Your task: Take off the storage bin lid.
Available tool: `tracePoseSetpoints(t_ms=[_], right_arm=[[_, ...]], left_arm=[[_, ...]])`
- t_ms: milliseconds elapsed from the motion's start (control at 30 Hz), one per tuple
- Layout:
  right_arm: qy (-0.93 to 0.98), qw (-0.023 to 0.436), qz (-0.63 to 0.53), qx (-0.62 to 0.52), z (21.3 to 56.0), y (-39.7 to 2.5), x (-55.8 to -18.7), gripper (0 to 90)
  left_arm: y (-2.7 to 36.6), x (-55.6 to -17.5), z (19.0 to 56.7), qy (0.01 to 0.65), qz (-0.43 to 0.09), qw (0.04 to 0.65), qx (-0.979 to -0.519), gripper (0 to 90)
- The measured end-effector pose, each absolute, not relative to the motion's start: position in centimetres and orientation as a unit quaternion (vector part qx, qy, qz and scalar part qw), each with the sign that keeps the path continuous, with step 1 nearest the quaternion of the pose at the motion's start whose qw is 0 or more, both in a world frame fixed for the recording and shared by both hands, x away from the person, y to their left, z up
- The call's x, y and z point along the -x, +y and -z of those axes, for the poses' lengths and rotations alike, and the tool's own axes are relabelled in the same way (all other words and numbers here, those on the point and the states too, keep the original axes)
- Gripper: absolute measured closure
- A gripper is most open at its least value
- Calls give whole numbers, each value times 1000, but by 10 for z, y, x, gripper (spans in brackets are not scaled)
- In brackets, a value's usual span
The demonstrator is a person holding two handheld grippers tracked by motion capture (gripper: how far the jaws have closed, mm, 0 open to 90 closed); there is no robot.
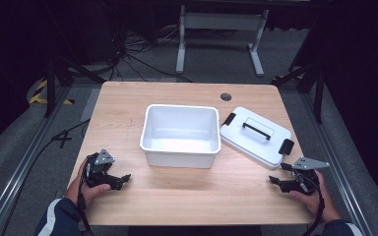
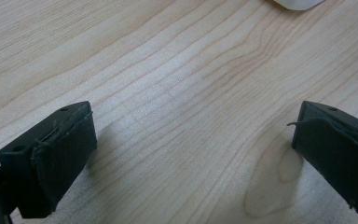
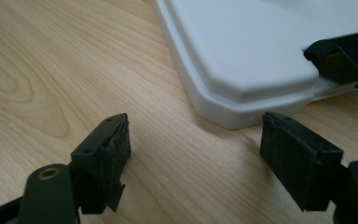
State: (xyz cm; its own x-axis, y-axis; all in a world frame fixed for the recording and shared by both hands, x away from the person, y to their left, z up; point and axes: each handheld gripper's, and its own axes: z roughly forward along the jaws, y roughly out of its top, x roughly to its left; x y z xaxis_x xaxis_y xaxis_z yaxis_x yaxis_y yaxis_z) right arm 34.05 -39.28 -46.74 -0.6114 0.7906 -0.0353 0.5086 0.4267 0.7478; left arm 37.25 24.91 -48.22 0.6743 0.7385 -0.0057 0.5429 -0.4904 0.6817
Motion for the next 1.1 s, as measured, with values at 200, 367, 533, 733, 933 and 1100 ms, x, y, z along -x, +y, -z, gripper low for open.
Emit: tracePoseSetpoints(t_ms=[200, 367, 533, 733, 933, 1100], right_arm=[[821, 196, -361, -397, 467, -392, -340, 244], [821, 195, -360, -398, 467, -392, -341, 242], [821, 196, -360, -398, 467, -392, -341, 241], [821, 195, -360, -399, 467, -392, -341, 240], [821, 195, -360, -399, 467, -392, -341, 240], [821, 195, -360, -397, 467, -392, -341, 240]], left_arm=[[249, -372, 482, 379, -145, 336, -850, 2], [249, -372, 482, 380, -144, 336, -850, 2], [249, -372, 482, 378, -146, 335, -850, 2], [248, -372, 483, 384, -141, 338, -847, 1], [248, -372, 483, 384, -139, 339, -847, 1], [248, -372, 483, 384, -139, 339, -847, 1]])
